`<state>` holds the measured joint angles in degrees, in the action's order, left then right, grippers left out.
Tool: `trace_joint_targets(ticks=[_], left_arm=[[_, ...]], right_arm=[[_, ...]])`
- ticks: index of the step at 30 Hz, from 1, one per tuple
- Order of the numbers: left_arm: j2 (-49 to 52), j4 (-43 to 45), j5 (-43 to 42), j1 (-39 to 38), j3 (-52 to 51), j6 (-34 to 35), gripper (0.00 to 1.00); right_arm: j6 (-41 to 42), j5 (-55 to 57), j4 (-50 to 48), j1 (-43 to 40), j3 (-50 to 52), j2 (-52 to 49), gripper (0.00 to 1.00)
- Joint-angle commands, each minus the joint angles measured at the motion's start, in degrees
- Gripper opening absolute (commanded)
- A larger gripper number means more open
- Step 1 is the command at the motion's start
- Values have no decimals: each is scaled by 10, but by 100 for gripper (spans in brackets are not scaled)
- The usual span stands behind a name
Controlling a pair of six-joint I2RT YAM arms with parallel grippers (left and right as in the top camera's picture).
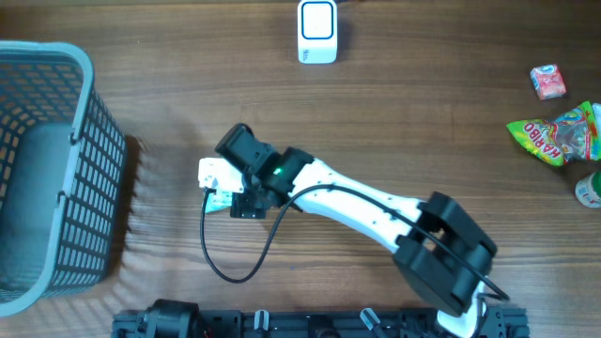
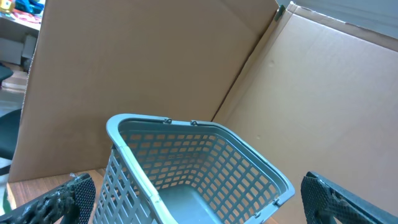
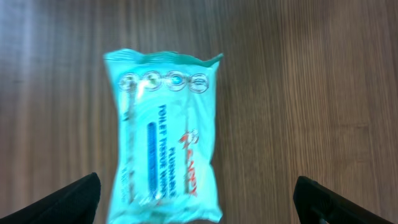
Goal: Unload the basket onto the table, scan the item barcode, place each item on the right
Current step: 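Move the right gripper to the green wipes pack and grasp it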
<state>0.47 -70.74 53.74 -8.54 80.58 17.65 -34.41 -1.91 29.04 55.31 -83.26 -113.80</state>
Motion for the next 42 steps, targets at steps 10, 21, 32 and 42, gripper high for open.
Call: trace_joint_targets(ticks=[10,21,32,42], left_arm=[[-1,1,-1,-3,-1,-5,100],[-1,1,-1,-3,-1,-5,100],[-1,1,-1,-3,-1,-5,100],[-1,1,-1,-3,-1,-5,100]], right_arm=[[44,69,-29,59,3,-75,89],[30,137,-65,64,3,-138,49],[179,-111,210,31,-121,-56,4],[275,-764,347,-161,-145,35,4]])
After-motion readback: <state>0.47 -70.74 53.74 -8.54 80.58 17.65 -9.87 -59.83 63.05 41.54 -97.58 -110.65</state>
